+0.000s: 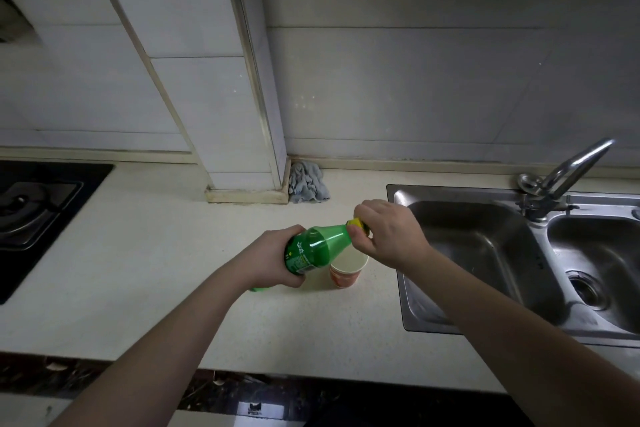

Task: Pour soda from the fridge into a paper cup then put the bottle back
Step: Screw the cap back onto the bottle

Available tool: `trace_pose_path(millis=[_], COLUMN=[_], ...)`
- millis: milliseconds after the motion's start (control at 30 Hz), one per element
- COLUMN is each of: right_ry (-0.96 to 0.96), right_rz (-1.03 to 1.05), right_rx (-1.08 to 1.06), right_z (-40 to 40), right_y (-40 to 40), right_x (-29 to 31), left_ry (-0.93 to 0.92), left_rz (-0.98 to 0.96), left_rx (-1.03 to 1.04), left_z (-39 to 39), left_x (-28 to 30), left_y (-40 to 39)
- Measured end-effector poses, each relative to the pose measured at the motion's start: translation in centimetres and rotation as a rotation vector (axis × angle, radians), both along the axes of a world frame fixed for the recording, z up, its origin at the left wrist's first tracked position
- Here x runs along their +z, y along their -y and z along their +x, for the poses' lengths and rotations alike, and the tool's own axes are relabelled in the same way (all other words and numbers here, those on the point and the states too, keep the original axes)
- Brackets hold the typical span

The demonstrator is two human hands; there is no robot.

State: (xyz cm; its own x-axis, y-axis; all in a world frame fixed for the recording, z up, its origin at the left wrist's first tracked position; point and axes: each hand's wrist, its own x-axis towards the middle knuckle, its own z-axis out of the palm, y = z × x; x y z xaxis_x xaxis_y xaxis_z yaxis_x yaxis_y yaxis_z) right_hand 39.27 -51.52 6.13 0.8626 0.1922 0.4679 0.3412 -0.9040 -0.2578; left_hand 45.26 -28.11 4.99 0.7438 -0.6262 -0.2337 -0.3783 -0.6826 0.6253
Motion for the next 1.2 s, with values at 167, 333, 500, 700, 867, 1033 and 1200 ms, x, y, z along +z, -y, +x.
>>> trace_pose_path(millis=[167,333,500,700,867,1033,1200], right_ry=[-0.211,-0.565,-0.708,-0.204,0.028,-0.152,-0.262], right_rz=[0.160,0.139,0.295,0.140,-0.038,0.060,0.122], right_rx=[-0.131,-0.300,-0.408,-0.141,-0.029,-0.208,-0.178], right_z=[0.8,1.7,2.1,0.9,0.8,0.9,0.8], right_y=[-0.4,0.7,0.6,1.1,1.6,0.2,-0.3], right_x=[0.3,1.2,1.2,0.8,0.7,0.2,0.3], left_ry=[0.082,0.358,0.519,0.236,0.178,0.237,0.172], left_rz=[-0.001,0.138,0.183,-0.008,-0.038,0.022,-0.002], left_rx=[0.122,0.242,0.276,0.195,0.131,0.222,0.297], left_z=[-0.8,-1.7,-1.6,-0.7,-1.0,-2.0,-2.7], left_x=[-0.8,-1.0,-1.5,-0.9,-1.0,-1.6,-1.6], left_y=[1.0,2.8,3.3,2.3,2.1,2.4,2.0])
